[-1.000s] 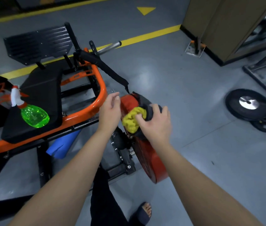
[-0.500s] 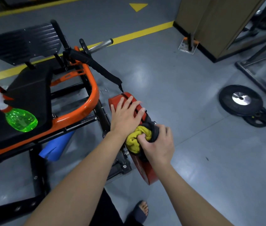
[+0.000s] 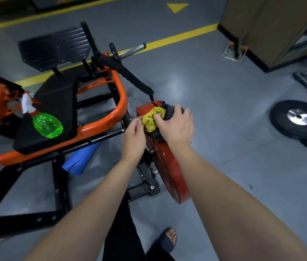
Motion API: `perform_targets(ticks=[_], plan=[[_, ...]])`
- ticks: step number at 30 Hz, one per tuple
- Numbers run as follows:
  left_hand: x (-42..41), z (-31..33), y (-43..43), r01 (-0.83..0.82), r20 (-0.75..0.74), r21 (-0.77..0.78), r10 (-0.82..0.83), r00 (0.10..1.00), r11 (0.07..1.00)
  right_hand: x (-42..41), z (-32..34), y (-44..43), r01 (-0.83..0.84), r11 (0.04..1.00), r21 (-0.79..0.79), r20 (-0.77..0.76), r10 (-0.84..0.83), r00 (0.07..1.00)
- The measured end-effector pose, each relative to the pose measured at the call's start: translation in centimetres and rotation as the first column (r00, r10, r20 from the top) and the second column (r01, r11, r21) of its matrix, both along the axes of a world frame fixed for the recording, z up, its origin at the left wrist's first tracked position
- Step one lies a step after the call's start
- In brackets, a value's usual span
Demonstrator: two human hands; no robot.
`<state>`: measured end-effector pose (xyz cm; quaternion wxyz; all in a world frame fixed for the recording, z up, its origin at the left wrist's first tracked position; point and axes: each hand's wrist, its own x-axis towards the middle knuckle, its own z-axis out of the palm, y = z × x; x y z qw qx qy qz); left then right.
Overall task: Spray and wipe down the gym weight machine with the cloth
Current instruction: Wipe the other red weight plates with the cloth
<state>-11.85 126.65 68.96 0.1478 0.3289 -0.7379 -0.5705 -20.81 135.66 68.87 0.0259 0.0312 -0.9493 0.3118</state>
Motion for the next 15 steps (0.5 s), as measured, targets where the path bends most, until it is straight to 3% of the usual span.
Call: perform_targets(ticks=[4,8,10,12,13,15], plan=[[0.8,0.8,-1.6,0.072,0.01,-0.098,-0.072,0.997,0.993,0.2,-0.1,0.3,-0.073,0.997,-0.04,0.027,0.074,0.997],[-0.2,1.9,-2.1,0.217,0.062,-0.198,-0.208,0.976,0.956,4.3,-1.0,3.4,0.057,0.984,-0.169,0.005,-0.057,0.998],[-1.8,1.7,-1.6,0.377,0.144,-0.317,-0.349,0.926,0.87,7.0,-2.0,5.6,0.082,0.975,-0.208,0.015,-0.08,0.997],[-3.1,0.6,-0.5,0.561,0.301,-0.434,-0.473,0.828,0.705,9.3,-3.0,7.8,0.098,0.974,-0.206,0.048,-0.09,0.995],[-3.5,-0.3,0.4,0.596,0.344,-0.469,-0.487,0.803,0.651,10.1,-3.5,8.8,0.104,0.977,-0.184,0.066,-0.093,0.993],[-3.7,-1.4,2.0,0.529,0.317,-0.547,-0.425,0.848,0.649,10.8,-4.1,10.2,0.094,0.987,-0.131,0.104,-0.081,0.991]])
